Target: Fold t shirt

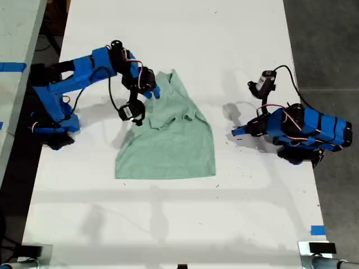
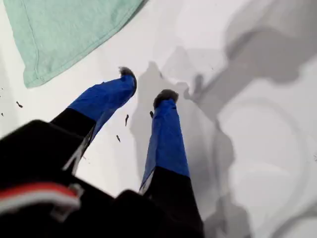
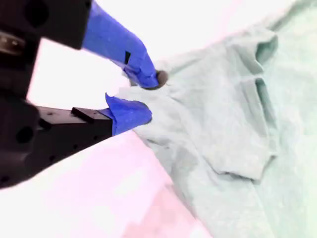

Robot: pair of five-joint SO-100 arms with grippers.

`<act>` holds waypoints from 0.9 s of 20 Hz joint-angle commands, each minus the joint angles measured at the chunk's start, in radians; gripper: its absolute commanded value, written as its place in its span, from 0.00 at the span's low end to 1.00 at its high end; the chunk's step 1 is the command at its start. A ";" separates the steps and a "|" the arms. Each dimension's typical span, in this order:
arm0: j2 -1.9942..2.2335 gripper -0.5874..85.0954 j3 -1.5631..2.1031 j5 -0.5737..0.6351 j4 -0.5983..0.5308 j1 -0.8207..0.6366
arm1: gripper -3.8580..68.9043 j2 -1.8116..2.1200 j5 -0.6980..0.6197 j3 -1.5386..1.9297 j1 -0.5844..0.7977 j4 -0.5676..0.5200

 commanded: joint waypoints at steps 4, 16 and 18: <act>0.969 0.00 0.811 -0.152 -0.330 -0.011 | 0.20 0.009 -0.014 0.058 0.011 0.002; 1.916 0.01 1.942 -0.117 -0.580 -0.032 | 0.19 0.009 -0.020 0.057 0.017 0.005; 1.916 0.00 1.942 -0.117 -0.528 -0.106 | 0.19 0.009 -0.020 0.057 0.017 0.005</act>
